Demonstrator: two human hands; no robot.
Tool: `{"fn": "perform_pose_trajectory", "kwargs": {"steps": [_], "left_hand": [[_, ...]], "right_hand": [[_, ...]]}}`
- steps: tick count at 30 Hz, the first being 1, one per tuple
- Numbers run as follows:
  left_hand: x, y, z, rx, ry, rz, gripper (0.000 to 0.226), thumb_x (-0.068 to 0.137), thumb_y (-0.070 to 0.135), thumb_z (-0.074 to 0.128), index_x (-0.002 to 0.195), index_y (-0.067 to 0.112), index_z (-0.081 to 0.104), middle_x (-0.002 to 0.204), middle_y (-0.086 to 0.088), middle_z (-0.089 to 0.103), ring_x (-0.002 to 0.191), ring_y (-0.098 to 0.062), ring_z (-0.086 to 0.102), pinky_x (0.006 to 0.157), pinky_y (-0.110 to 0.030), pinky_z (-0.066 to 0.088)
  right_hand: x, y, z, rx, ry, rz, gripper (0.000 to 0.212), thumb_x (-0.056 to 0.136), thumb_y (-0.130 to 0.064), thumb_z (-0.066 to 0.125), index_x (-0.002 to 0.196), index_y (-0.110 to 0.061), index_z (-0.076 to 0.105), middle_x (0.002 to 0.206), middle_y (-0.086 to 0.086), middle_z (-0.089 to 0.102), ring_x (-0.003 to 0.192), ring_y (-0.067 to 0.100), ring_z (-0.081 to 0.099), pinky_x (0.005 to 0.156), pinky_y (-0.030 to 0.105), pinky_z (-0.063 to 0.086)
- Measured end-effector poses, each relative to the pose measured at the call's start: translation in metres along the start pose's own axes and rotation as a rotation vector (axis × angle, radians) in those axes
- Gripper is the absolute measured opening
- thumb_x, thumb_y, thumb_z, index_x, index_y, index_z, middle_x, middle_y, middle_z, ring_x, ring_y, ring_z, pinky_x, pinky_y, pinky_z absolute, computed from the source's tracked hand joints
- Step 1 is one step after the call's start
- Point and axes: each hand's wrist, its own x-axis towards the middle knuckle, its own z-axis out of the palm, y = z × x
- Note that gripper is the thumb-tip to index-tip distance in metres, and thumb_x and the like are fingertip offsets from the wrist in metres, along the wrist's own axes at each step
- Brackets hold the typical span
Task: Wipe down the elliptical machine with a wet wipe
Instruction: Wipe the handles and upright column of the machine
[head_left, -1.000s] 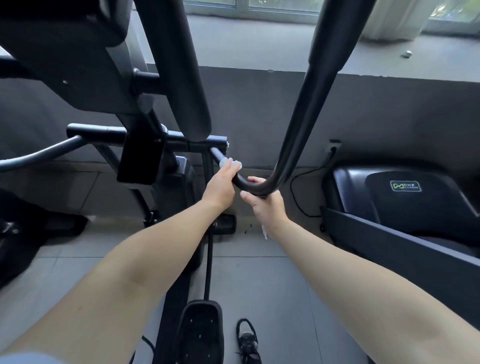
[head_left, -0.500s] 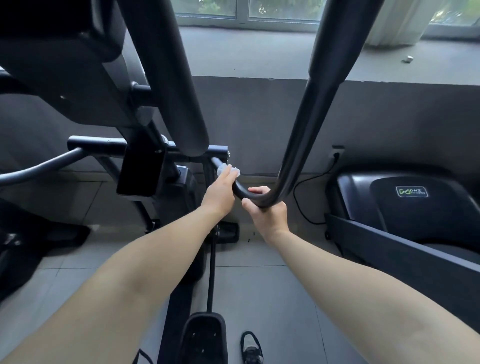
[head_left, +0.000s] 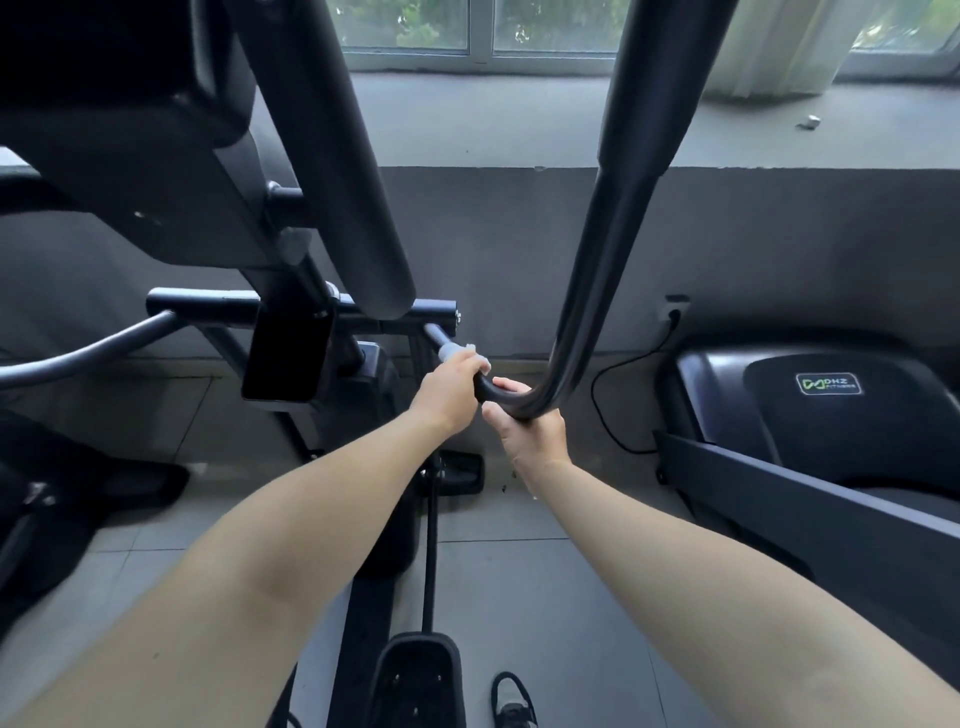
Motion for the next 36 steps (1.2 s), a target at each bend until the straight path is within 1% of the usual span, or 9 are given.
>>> {"fn": "perform_pose_trajectory", "kwargs": {"steps": [3,6,10,13,16,20,26,31,36], "left_hand": [[-0.012,0.010,-0.002,-0.041,-0.045,0.029,0.052,0.088,-0.004,0.047,0.130,0.023,0.062,0.157,0.000,0.042,0.146,-0.018,0.038,0.115,-0.032,0.032],[-0.031,0.021,-0.013,-0.172,-0.114,0.047,0.051,0.090,-0.007,0.043,0.127,0.021,0.066,0.144,-0.005,0.057,0.137,-0.014,0.046,0.115,-0.028,0.030],[-0.065,0.034,-0.048,-0.332,-0.131,-0.043,0.042,0.097,0.005,0.052,0.131,0.023,0.068,0.134,0.002,0.067,0.123,-0.010,0.059,0.106,-0.018,0.041],[-0.100,0.035,-0.072,-0.465,-0.080,-0.099,0.047,0.090,0.005,0.053,0.132,0.021,0.068,0.127,0.009,0.067,0.114,-0.006,0.061,0.091,-0.006,0.044],[-0.135,0.030,-0.094,-0.609,-0.001,-0.136,0.047,0.081,0.014,0.054,0.125,0.022,0.069,0.114,0.007,0.069,0.111,-0.012,0.065,0.096,-0.030,0.055],[-0.174,0.022,-0.124,-0.751,0.115,-0.161,0.029,0.096,0.002,0.056,0.115,0.022,0.064,0.106,0.000,0.064,0.098,-0.017,0.066,0.076,-0.028,0.060],[-0.209,0.002,-0.169,-0.673,0.333,-0.162,0.017,0.101,0.010,0.055,0.116,0.016,0.058,0.109,-0.008,0.068,0.088,-0.013,0.065,0.083,-0.036,0.060],[-0.223,-0.020,-0.195,-0.618,0.485,-0.243,0.029,0.096,0.005,0.057,0.098,0.032,0.067,0.105,0.007,0.073,0.082,0.001,0.066,0.073,-0.015,0.052],[-0.219,-0.040,-0.210,-0.600,0.448,-0.284,0.022,0.101,0.018,0.058,0.112,0.028,0.074,0.104,0.016,0.075,0.101,0.008,0.065,0.094,-0.012,0.044]], "right_hand": [[-0.006,-0.006,0.000,0.029,-0.062,0.055,0.034,0.077,-0.025,0.075,0.105,-0.045,0.074,0.104,-0.020,0.074,0.105,0.003,0.066,0.092,0.023,0.051],[-0.016,0.001,-0.007,-0.032,-0.091,0.179,0.021,0.079,-0.016,0.068,0.099,-0.021,0.075,0.096,-0.006,0.074,0.086,0.019,0.063,0.071,0.030,0.049],[-0.041,0.003,-0.011,-0.097,-0.138,0.317,0.015,0.095,-0.019,0.060,0.102,-0.022,0.072,0.099,0.004,0.077,0.062,0.019,0.046,0.055,0.026,0.037],[-0.058,-0.017,0.007,-0.086,-0.190,0.232,0.023,0.097,-0.026,0.054,0.112,-0.025,0.072,0.101,-0.003,0.075,0.066,0.017,0.049,0.057,0.027,0.040],[-0.076,-0.042,0.027,-0.034,-0.230,0.170,0.021,0.099,-0.035,0.054,0.112,-0.031,0.070,0.104,-0.006,0.074,0.071,0.015,0.053,0.060,0.027,0.043],[-0.095,-0.068,0.054,0.006,-0.304,0.071,0.021,0.097,-0.035,0.062,0.115,-0.027,0.070,0.107,-0.001,0.074,0.071,0.013,0.058,0.055,0.026,0.044],[-0.117,-0.107,0.099,0.038,-0.363,-0.040,0.010,0.093,-0.017,0.071,0.101,-0.019,0.074,0.099,0.008,0.076,0.070,0.016,0.059,0.054,0.025,0.043],[-0.124,-0.140,0.134,0.042,-0.387,-0.115,0.014,0.094,-0.014,0.066,0.094,-0.022,0.077,0.089,0.003,0.077,0.064,0.013,0.055,0.052,0.024,0.043],[-0.108,-0.166,0.156,0.044,-0.313,-0.175,0.023,0.095,-0.013,0.057,0.104,-0.024,0.074,0.092,-0.002,0.072,0.067,0.010,0.055,0.066,0.027,0.047]]}}
